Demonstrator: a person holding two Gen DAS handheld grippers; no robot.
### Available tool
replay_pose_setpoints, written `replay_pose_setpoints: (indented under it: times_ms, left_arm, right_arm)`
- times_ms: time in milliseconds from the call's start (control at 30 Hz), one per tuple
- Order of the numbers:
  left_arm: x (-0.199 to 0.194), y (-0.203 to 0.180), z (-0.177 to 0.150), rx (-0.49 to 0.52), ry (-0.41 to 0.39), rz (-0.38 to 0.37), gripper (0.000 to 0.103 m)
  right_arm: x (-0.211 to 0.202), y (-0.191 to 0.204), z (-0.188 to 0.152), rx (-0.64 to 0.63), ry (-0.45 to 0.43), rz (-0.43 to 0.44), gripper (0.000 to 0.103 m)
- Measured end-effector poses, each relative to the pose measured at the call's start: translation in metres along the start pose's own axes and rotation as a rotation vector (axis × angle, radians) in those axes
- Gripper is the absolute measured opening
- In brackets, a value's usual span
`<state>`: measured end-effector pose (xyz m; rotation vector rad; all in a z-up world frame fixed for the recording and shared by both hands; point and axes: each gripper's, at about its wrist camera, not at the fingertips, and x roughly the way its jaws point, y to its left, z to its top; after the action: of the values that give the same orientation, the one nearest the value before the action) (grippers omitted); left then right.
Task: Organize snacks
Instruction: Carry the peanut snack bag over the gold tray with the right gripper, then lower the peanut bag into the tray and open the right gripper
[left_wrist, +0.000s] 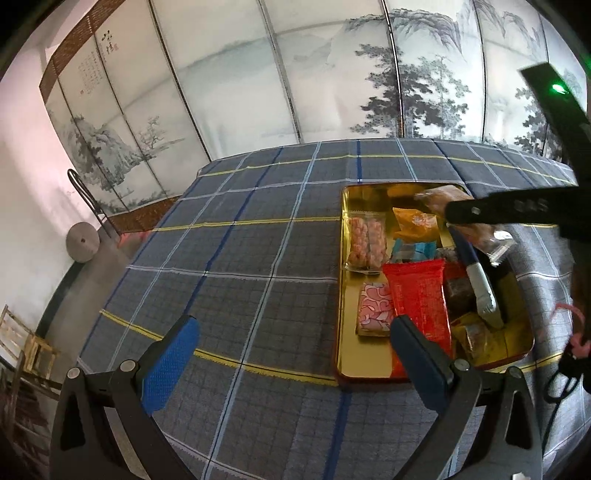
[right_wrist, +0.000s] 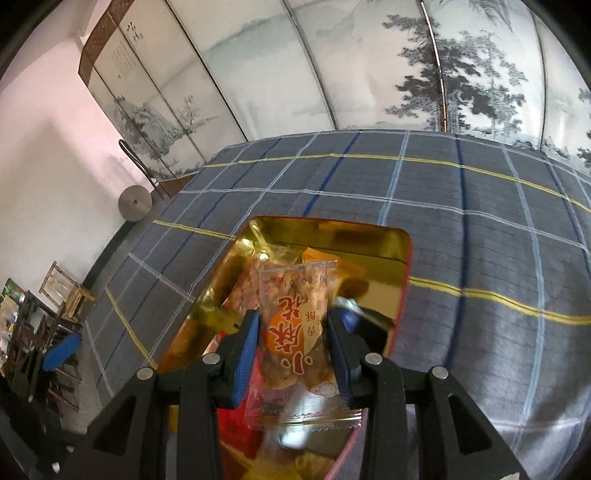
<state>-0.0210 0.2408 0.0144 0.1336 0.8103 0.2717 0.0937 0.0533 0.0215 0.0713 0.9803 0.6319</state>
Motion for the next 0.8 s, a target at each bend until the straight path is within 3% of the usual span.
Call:
replay_pose_setpoints:
  times_ms: [800]
  left_arm:
    - [0.026, 0.013, -0.005, -0.041, 0.033, -0.045, 0.103]
  right_arm:
    - [0.059, 0.013, 0.030, 0.041, 0.045, -0.020, 0.037]
